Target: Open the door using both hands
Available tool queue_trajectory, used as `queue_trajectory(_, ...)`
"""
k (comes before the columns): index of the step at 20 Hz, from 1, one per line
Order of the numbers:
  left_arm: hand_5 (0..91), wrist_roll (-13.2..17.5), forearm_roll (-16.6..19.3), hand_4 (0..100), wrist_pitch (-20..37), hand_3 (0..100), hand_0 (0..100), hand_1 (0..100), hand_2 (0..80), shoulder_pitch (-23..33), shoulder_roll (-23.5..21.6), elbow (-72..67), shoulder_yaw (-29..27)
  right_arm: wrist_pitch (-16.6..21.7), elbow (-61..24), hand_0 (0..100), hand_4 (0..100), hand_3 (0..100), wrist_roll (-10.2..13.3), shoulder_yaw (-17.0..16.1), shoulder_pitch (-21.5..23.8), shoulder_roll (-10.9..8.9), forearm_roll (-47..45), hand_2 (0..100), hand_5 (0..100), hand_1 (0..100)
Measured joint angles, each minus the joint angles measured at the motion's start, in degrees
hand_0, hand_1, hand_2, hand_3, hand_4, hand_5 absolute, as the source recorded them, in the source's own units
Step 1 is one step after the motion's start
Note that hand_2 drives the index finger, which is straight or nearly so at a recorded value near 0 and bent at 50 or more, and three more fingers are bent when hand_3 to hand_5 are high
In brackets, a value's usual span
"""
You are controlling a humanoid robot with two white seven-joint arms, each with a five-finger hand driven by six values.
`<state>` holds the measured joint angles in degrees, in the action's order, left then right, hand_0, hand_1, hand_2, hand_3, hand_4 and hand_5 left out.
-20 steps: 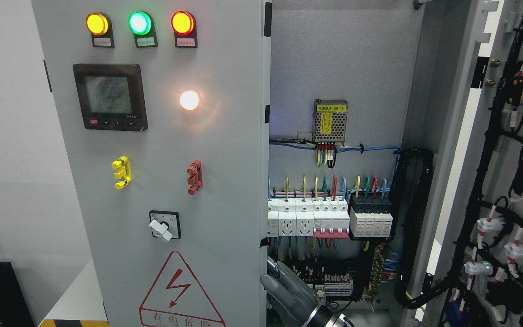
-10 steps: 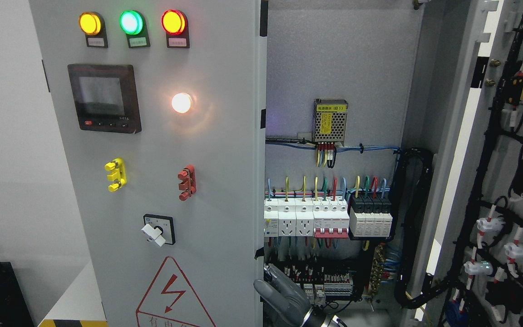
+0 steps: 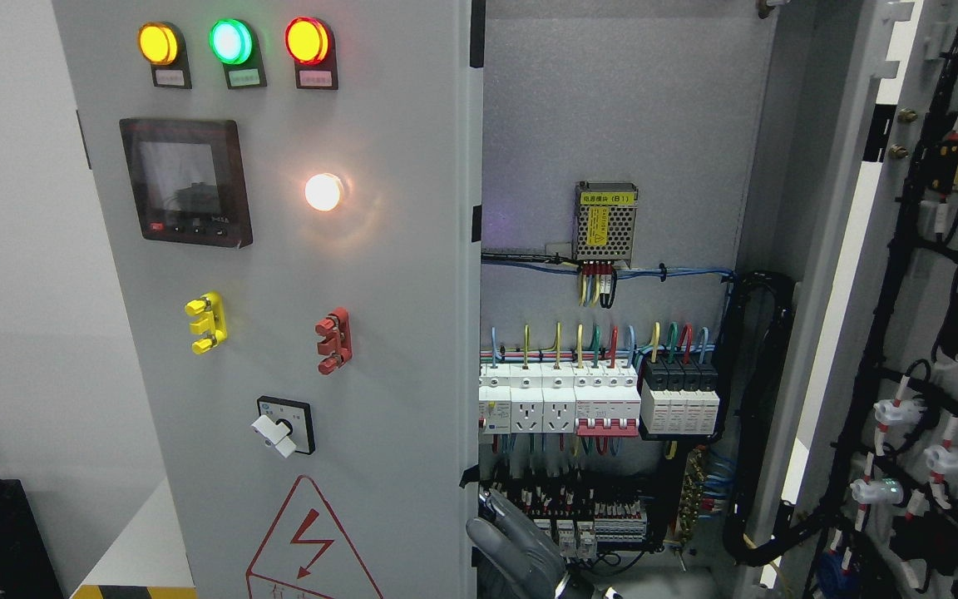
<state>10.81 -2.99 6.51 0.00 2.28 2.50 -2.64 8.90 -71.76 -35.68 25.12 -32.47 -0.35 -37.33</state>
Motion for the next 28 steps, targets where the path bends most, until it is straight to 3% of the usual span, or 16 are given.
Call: queue_trajectory(28,0.0,-0.2,0.0,0,0.0,0,12,39,0.0,0.0,0.0,0.0,0.0,-5.3,-8.3,12,0,0,-1.9,4.1,3.6,-2.50,-1.5,0,0,39)
